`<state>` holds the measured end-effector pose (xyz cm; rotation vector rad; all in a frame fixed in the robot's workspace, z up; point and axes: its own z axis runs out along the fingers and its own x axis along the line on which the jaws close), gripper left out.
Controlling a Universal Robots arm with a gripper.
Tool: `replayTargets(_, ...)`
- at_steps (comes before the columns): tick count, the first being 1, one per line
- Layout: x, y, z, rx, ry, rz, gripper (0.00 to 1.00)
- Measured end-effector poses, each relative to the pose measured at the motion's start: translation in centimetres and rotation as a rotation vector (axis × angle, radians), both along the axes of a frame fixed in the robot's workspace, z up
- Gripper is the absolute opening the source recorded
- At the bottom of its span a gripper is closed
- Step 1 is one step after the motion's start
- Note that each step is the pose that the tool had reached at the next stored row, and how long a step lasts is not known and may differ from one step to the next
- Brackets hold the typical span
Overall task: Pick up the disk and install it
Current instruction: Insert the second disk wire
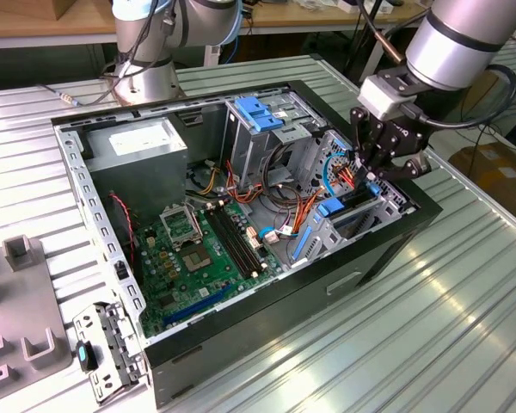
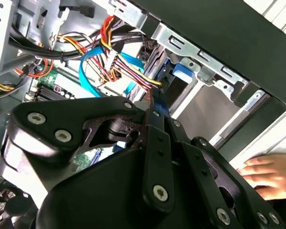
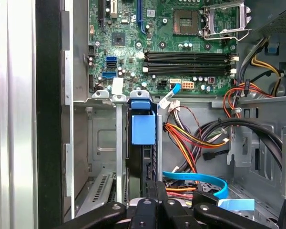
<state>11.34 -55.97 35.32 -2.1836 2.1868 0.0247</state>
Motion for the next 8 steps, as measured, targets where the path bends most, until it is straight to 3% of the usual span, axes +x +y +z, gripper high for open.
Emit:
replayTargets(3,0.00,0.01,1.19,0.0011,0.0000,0.000,0.11)
replayTargets(8,-0.31,-0.01,1.40,0.0085,0.0004,0.000,0.11)
